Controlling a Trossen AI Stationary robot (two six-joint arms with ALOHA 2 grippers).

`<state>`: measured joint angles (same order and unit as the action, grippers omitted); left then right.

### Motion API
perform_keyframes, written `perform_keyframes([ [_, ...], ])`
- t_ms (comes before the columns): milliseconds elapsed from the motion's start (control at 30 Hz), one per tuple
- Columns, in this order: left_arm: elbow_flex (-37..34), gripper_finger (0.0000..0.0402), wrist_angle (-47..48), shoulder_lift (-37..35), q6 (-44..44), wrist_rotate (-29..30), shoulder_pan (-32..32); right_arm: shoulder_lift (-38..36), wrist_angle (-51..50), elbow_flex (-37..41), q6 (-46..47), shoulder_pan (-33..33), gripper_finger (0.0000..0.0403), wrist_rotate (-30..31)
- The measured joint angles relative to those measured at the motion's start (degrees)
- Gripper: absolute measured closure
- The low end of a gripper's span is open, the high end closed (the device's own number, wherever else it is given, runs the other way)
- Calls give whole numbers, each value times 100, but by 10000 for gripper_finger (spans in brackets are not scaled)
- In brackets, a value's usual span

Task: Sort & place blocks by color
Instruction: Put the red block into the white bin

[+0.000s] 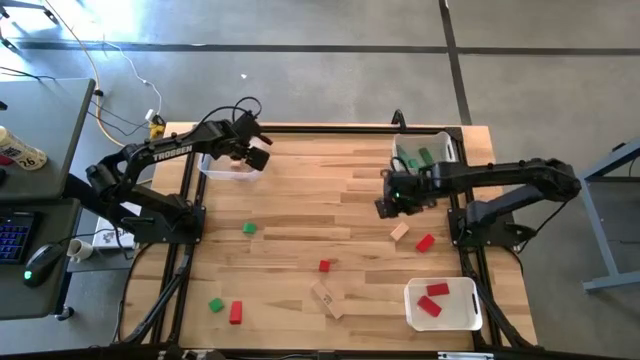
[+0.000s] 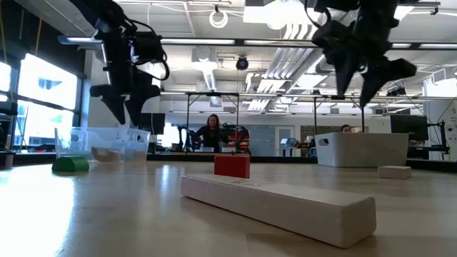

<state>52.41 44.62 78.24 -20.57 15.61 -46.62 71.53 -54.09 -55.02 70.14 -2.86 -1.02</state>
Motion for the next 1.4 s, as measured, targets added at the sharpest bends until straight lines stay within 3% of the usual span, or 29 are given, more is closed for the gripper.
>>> perform_keyframes([
  [333,570,183,0,-2,580,0,761,0,-1292,0,2256,1168,194,705],
  [633,696,183,52,-4,580,-4,1657,179,-1491,0,2580,1754,194,683],
  [800,696,183,50,-4,578,5,2041,394,-1613,2,1516,1955,194,461],
  [1000,696,183,30,-4,574,10,2252,551,-1652,2,-613,2092,194,-41],
  [1133,696,183,2,-4,508,22,2314,583,-1652,2,-2105,2180,194,-108],
  [1400,696,183,4,-4,64,8,2473,581,-1687,2,-4100,2207,187,-252],
])
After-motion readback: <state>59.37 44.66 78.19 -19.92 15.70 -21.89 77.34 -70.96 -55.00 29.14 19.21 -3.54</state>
